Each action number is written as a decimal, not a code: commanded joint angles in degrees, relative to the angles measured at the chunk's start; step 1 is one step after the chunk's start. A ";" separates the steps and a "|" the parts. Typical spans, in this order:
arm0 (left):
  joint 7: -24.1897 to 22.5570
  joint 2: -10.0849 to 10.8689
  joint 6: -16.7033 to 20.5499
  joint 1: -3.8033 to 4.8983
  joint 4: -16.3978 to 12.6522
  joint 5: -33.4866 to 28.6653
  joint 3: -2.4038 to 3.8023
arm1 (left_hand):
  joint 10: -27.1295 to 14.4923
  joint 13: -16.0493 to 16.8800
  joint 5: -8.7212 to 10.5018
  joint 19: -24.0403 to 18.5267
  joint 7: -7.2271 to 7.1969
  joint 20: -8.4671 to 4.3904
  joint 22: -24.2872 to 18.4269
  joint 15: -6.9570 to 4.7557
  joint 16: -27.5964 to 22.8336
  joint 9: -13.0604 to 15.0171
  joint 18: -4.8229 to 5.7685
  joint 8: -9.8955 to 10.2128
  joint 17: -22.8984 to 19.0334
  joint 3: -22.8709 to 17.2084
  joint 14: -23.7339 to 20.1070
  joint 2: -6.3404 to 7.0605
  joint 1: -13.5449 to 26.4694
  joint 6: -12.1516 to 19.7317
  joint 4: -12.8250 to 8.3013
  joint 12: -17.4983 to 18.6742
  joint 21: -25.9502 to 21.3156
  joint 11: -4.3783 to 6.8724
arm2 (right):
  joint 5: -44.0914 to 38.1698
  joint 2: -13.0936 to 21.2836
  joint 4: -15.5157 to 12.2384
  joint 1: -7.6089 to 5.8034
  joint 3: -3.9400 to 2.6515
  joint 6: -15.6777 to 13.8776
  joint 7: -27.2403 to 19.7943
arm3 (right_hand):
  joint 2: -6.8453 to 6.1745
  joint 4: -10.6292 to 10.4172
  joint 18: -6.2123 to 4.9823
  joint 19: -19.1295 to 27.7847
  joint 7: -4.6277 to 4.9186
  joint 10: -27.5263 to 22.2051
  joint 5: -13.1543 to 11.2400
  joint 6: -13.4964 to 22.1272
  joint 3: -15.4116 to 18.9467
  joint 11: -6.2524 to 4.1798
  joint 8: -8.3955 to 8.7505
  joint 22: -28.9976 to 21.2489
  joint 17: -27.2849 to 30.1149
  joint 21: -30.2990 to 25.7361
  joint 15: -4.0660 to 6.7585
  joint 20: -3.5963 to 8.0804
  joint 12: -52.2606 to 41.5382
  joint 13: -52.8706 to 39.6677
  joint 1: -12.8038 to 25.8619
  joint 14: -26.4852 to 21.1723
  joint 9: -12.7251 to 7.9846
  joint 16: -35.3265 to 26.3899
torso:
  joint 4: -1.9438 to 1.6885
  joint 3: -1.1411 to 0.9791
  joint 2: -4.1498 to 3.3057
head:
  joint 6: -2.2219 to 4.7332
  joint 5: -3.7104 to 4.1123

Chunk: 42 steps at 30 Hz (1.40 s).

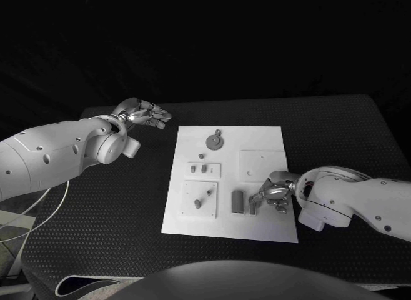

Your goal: Assemble the parts on the task board

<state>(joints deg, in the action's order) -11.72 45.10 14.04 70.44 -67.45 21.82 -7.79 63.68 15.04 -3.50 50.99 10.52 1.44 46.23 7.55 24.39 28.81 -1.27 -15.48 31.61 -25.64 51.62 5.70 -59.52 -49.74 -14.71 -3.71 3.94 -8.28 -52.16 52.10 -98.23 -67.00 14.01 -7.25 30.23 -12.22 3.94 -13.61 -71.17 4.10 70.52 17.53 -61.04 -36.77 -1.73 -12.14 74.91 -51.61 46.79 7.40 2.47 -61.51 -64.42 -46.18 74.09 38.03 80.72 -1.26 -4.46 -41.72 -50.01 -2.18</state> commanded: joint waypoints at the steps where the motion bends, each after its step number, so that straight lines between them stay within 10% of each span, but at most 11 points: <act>1: -0.35 -0.02 -0.73 0.05 -0.13 -0.22 0.02 | -0.16 -0.07 0.27 0.18 -0.13 0.24 -0.05 -0.16 -0.28 -0.08 -0.63 -0.25 0.10 -0.05 0.39 -0.07 0.53 0.45 0.25 -0.27 0.13 0.07 | 0.55 -0.15 -0.31 0.06 -0.03 1.21 -1.48 | -0.13 -0.38 -1.39 -0.54 0.74 -0.37 0.01 1.22 0.15 0.12 0.06 1.05 -0.04 -0.23 0.34 0.55 -0.37 0.06 -0.15 -0.05 -0.04 -0.19 | 0.00 0.00 -0.01 | 0.01 -0.03; 28: -0.44 -0.08 -0.68 0.05 -0.03 -0.22 0.02 | -0.15 -0.08 0.27 0.18 -0.13 0.24 -0.07 -0.16 -0.37 -0.11 -0.63 -0.29 0.22 -0.06 0.42 -0.10 0.55 0.44 0.31 -0.28 0.14 0.07 | 0.43 2.25 1.42 -1.19 -0.05 1.83 -4.56 | -0.20 -0.72 -1.39 -0.53 0.74 -0.39 0.01 1.26 0.27 0.11 0.03 1.07 -0.06 -0.22 0.34 0.56 -0.40 0.05 -0.06 -0.06 -0.03 -0.19 | 0.02 -0.04 0.03 | 0.01 0.12; 42: -0.43 -0.24 -0.89 0.05 0.01 -0.22 0.02 | -0.13 -0.08 0.27 0.20 -0.14 0.24 -0.08 -0.17 -0.40 -0.12 -0.63 -0.32 0.28 -0.07 0.46 -0.17 0.58 0.42 0.37 -0.30 0.15 0.08 | -2.87 0.25 2.47 -1.37 -0.05 1.96 -4.96 | 2.72 3.72 -1.39 -0.47 0.38 -0.13 0.02 0.20 1.63 -0.21 -0.95 1.19 -0.30 0.18 0.61 0.63 -0.75 -0.02 -3.17 -0.02 0.49 0.11 | -0.03 0.01 -0.01 | 0.01 0.23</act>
<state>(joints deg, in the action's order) -11.72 44.95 13.95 70.44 -67.38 21.82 -7.79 63.68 15.05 -3.50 50.99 10.52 1.44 46.25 7.36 24.19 28.77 -1.27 -15.48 31.80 -25.64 51.81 5.70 -59.52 -49.74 -14.71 -3.71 3.94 -8.28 -53.42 52.54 -95.79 -68.39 13.97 -6.44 26.22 -9.50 7.36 -13.62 -71.75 4.31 70.42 17.53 -60.82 -35.12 -1.63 -12.91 74.91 -51.82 46.79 7.58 2.67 -61.96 -64.43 -48.90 74.21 38.43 80.72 -1.25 -4.50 -41.70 -50.01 -1.94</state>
